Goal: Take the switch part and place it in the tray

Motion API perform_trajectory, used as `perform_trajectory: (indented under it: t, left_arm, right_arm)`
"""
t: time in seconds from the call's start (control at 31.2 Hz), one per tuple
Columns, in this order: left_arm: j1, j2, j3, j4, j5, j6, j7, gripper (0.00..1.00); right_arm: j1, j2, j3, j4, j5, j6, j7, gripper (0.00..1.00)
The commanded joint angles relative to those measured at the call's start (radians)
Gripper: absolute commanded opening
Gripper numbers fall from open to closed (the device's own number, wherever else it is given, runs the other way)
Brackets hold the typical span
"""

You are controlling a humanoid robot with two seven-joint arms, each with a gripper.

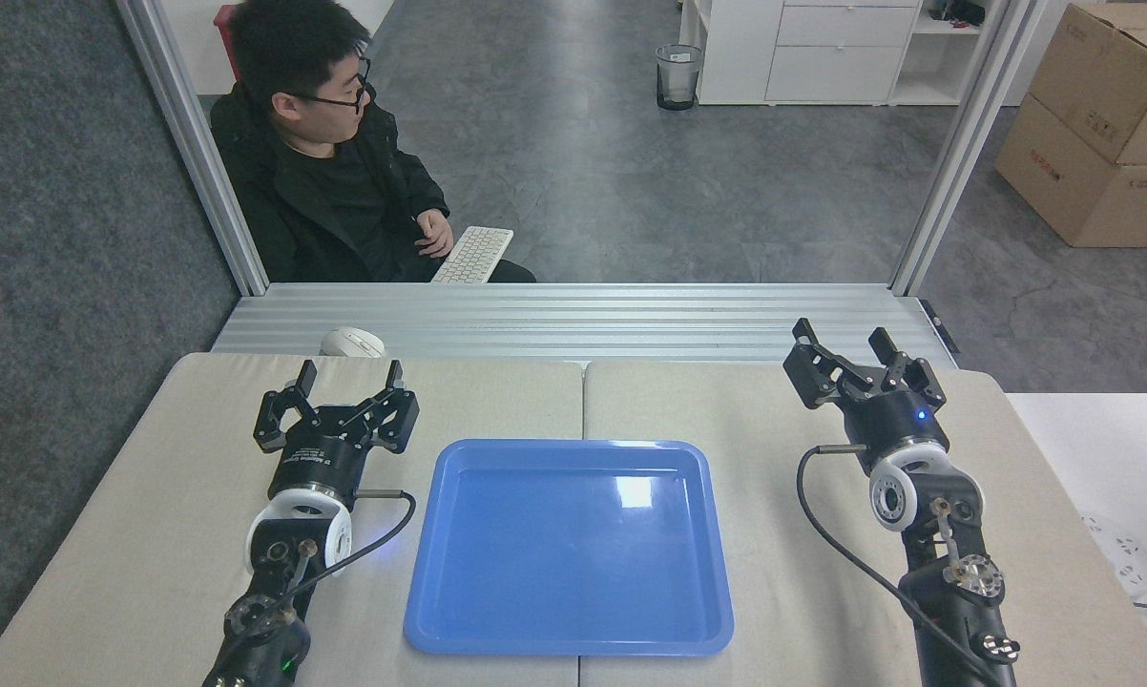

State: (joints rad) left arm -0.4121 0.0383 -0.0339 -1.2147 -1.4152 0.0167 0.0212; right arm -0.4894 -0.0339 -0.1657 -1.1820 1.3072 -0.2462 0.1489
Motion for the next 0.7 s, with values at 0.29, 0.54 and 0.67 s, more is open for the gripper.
perform_trajectory:
  t: [0.29,0.54,0.67]
  left_arm:
    - [-0.001,0.003,-0.007,0.027,0.001,-0.014,0.016,1.0]
    - [-0.004,0.011,-0.006,0.05,-0.002,-0.01,0.014,1.0]
    - [-0.02,0.043,-0.004,0.105,0.002,0.0,0.017,1.0]
  right_arm:
    - [0.0,0.0,0.0,0.001,0.0,0.001,0.0,1.0]
    - [0.0,0.0,0.0,-0.001,0.0,0.001,0.0,1.0]
    - [0.0,0.0,0.0,0.001,0.0,0.001,0.0,1.0]
